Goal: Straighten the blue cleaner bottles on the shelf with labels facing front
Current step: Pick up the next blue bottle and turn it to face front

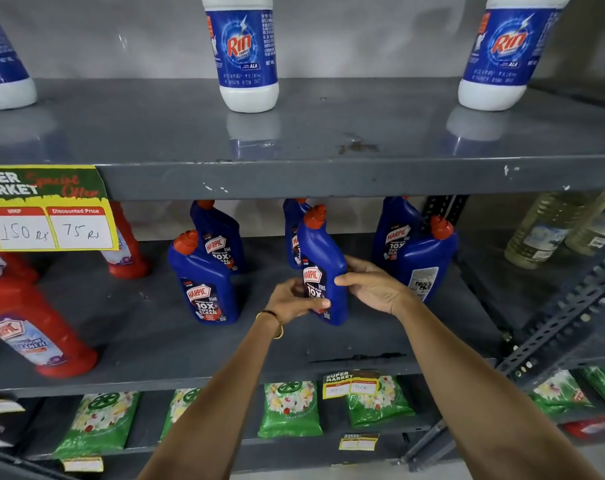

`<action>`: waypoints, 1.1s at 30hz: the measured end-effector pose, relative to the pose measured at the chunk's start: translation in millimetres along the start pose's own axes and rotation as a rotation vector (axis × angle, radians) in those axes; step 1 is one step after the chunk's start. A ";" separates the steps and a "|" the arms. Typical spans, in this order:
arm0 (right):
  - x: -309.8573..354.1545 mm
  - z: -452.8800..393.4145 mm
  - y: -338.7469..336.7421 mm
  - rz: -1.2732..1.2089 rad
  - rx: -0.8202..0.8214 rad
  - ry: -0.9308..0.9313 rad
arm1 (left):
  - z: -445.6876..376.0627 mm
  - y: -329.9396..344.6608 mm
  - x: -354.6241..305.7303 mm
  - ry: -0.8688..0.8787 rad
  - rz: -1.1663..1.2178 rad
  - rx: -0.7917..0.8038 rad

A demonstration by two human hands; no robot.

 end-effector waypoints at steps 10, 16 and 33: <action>-11.0 -6.3 -13.0 0.140 -0.182 0.014 | 14.1 -11.9 -4.7 -0.016 -0.365 -0.425; -7.4 -7.4 -3.9 0.207 -0.169 0.026 | 17.3 -10.7 5.1 -0.047 -0.308 -0.421; -48.7 86.8 -63.2 0.291 -0.908 0.084 | 51.9 51.2 22.9 -0.039 -0.341 -0.367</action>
Point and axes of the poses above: each hand's wrist, its own z-axis away from the middle knuckle, its own y-axis out of the palm, x = y × z, the point moved 7 cm from there along -z, towards the middle knuckle, and after that the axes turned 3 degrees about x, right-handed, at the moved point
